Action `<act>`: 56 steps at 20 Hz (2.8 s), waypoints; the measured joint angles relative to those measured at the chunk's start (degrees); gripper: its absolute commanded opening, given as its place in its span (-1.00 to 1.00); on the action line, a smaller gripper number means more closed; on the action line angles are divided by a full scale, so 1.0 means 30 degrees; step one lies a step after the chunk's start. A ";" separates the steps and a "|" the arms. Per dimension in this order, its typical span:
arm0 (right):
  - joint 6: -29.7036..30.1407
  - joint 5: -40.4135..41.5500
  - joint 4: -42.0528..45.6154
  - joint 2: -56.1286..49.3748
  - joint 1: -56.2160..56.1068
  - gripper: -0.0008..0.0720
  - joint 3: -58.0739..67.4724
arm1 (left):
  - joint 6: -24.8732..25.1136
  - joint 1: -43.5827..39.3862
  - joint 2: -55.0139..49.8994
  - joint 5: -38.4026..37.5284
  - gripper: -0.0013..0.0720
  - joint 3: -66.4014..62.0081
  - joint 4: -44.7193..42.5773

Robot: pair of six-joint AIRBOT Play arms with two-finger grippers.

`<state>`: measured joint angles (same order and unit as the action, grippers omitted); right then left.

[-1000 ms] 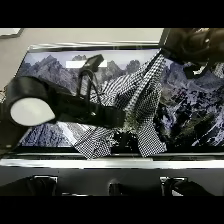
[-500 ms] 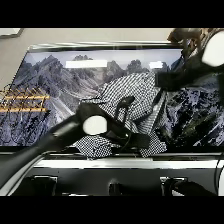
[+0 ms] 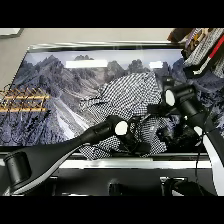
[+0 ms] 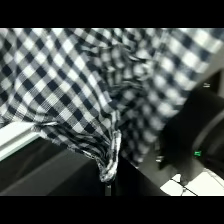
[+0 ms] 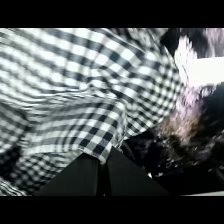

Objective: Fold the clothes and pants, and hang the long-sleeved shirts on hangers.

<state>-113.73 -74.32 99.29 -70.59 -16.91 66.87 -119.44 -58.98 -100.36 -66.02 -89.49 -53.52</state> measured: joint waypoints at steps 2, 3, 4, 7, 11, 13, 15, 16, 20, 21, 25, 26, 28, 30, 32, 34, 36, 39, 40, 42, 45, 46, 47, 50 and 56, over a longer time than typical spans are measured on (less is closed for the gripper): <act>-0.0525 0.0597 -0.0058 0.0022 -0.0007 -0.40 -0.0984 | 0.0168 0.0291 -0.0270 0.0546 0.31 0.0000 0.0044; -0.0699 0.0801 -0.0153 0.0051 -0.0007 -0.16 -0.1282 | 0.0233 0.0532 -0.0328 0.0736 0.63 0.0000 0.0066; -0.0860 0.0896 -0.0219 0.0117 -0.0007 0.07 -0.1464 | 0.0393 0.0867 -0.0313 0.0831 0.70 0.0000 0.0080; -0.1144 0.0546 -0.0095 0.0750 -0.0007 0.24 -0.1304 | 0.1246 0.2331 0.0204 0.0831 0.70 0.0000 -0.0102; -0.0889 -0.1814 0.1362 0.3024 0.0233 0.36 -0.0262 | 0.3351 0.4983 0.1661 -0.0080 0.70 0.0000 -0.2200; -0.0765 -0.3599 0.1953 0.4750 0.1399 0.39 -0.0044 | 0.4874 0.6113 0.2339 -0.0430 0.70 0.0000 -0.3599; -0.0714 -0.5122 0.1749 0.6652 0.3548 0.39 -0.0306 | 0.6484 0.6900 0.2769 -0.0568 0.70 -0.0007 -0.4860; -0.0809 -0.5880 0.1020 0.7635 0.4889 0.41 -0.0889 | 0.7351 0.7155 0.2892 -0.0597 0.70 -0.0007 -0.5428; -0.1887 -0.6943 -0.4903 1.0768 0.8918 0.51 -0.5872 | 1.0236 0.7621 0.3089 -0.0248 0.70 -0.0015 -0.7125; -0.2310 -0.6666 -0.6375 1.1293 0.9391 0.51 -0.7278 | 1.0921 0.7672 0.3104 -0.0029 0.70 -0.0022 -0.7366; -0.3912 -0.5122 -1.0156 1.2502 1.0324 0.51 -1.2007 | 1.3107 0.7606 0.3140 0.1311 0.70 -0.0022 -0.7963; -0.4262 -0.4721 -1.0746 1.2626 1.0418 0.51 -1.2772 | 1.3420 0.7519 0.3140 0.1800 0.70 -0.0022 -0.8007; -0.4903 -0.3679 -1.1715 1.2772 1.0528 0.48 -1.4018 | 1.3843 0.7329 0.3118 0.2674 0.70 -0.0022 -0.8153; -0.5588 -0.2404 -1.2495 1.2837 1.0586 0.45 -1.4914 | 1.4120 0.7060 0.3075 0.3446 0.70 -0.0022 -0.8167; -0.6047 -0.1195 -1.3216 1.2735 1.0615 0.03 -1.5599 | 1.4455 0.6739 0.3009 0.4109 0.70 -0.0022 -0.8218; -0.6207 -0.0474 -1.3631 1.2451 1.0630 -0.77 -1.6021 | 1.5154 0.6258 0.2914 0.4670 0.70 -0.0022 -0.8233; -0.6142 0.0175 -1.3894 1.2240 1.0637 -0.88 -1.6240 | 1.6007 0.5588 0.2783 0.5260 0.68 -0.0022 -0.8240; -0.5770 0.0576 -1.4061 1.2101 1.0637 -0.88 -1.6378 | 1.7099 0.4160 0.2419 0.6411 0.64 -0.0022 -0.8378; -0.5639 0.0648 -1.4083 1.2080 1.0637 -0.88 -1.6400 | 1.7223 0.3599 0.2244 0.6878 0.64 -0.0022 -0.8699; -0.5428 0.0641 -1.4112 1.2050 1.0637 -0.88 -1.6429 | 1.7544 0.2310 0.1807 0.7919 0.64 -0.0022 -0.9537; -0.4583 0.0430 -1.4047 1.2029 1.0637 -0.88 -1.6451 | 1.7682 0.0466 0.0998 0.9428 0.64 -0.0022 -1.0870; -0.4306 0.0372 -1.4039 1.2029 1.0637 -0.88 -1.6451 | 1.7697 -0.0022 0.0729 0.9967 0.64 -0.0022 -1.1300; -0.4102 0.0240 -1.4039 1.2029 1.0637 -0.88 -1.6451 | 1.7719 -0.0481 0.0430 1.0695 0.64 -0.0022 -1.1621; -0.3730 -0.0036 -1.4032 1.2029 1.0637 -0.88 -1.6451 | 1.7777 -0.1253 -0.0379 1.2903 0.64 -0.0036 -1.2218; -0.3468 -0.0211 -1.4010 1.2029 1.0637 -0.88 -1.6451 | 1.7821 -0.1413 -0.2251 1.4987 0.46 -0.1275 -1.2655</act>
<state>-124.14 -74.96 57.25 -34.50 15.00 17.52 -65.98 -63.22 -107.11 -21.06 -93.32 -91.48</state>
